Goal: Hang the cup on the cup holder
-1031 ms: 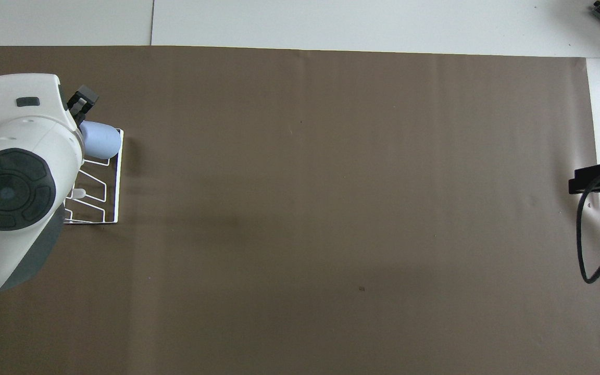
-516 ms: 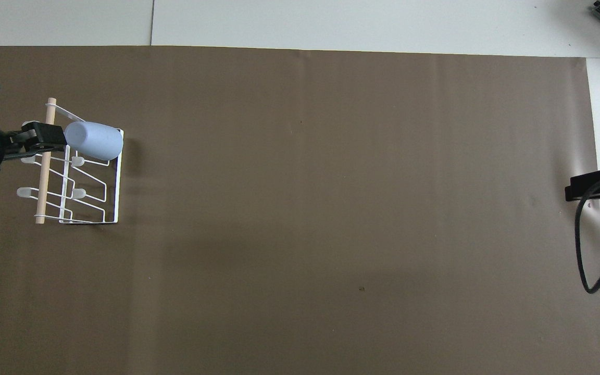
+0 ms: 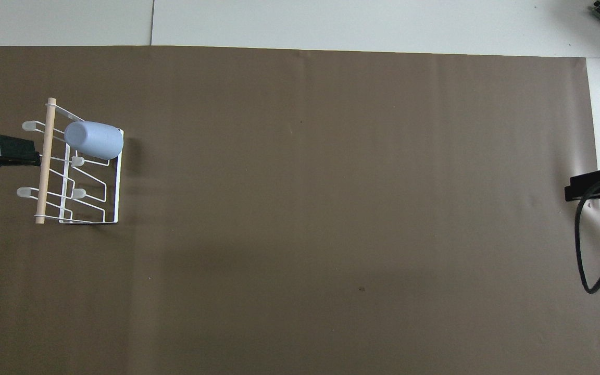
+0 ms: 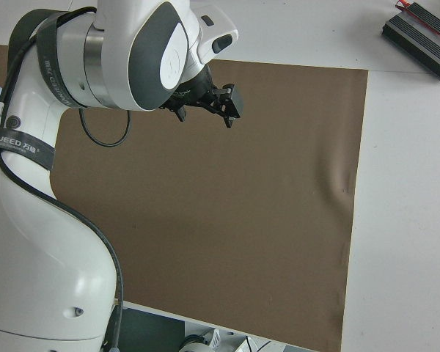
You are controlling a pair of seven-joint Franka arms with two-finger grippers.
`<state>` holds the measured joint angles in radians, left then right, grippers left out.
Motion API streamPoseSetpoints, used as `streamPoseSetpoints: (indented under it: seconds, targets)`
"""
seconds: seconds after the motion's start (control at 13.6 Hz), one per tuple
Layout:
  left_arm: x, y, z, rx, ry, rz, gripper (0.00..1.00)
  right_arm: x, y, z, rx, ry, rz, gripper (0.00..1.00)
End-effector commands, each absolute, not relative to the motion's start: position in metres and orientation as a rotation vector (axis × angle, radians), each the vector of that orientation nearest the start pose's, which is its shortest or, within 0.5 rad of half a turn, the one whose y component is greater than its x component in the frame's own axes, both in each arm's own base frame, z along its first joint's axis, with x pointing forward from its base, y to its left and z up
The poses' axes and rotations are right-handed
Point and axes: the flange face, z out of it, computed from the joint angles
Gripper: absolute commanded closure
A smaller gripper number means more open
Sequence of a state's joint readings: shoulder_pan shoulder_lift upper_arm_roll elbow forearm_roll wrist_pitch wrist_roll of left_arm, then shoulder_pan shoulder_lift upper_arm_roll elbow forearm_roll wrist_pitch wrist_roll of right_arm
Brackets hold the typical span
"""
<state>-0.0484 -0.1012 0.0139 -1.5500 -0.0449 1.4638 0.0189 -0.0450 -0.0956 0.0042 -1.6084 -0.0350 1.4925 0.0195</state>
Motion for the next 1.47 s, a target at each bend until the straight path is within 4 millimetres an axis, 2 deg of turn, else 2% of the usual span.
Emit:
streamPoseSetpoints:
  seconds: [0.0, 0.15, 0.29, 0.52, 0.66, 1.03, 1.4]
  targets:
    - [0.509, -0.030, 0.690, -3.186, 0.154, 0.102, 0.00, 0.513, -0.027, 0.655, -3.154, 0.082, 0.037, 0.00]
    - [0.503, -0.025, 0.694, -3.181, 0.166, 0.127, 0.00, 0.513, -0.026, 0.655, -3.154, 0.103, 0.037, 0.00]
    - [0.500, -0.025, 0.691, -3.170, 0.190, 0.114, 0.00, 0.513, -0.026, 0.654, -3.150, 0.193, 0.038, 0.00]
    - [0.499, -0.029, 0.681, -3.137, 0.198, 0.109, 0.00, 0.513, -0.026, 0.654, -3.148, 0.207, 0.041, 0.00]
    - [0.503, -0.046, 0.679, -3.052, 0.257, 0.073, 0.00, 0.513, -0.026, 0.654, -3.147, 0.217, 0.041, 0.00]
    - [0.514, -0.043, 0.676, -3.061, 0.248, 0.010, 0.00, 0.513, -0.026, 0.654, -3.147, 0.217, 0.041, 0.00]
    - [0.521, -0.042, 0.668, -3.106, 0.239, 0.028, 0.00, 0.513, -0.026, 0.653, -3.147, 0.217, 0.043, 0.00]
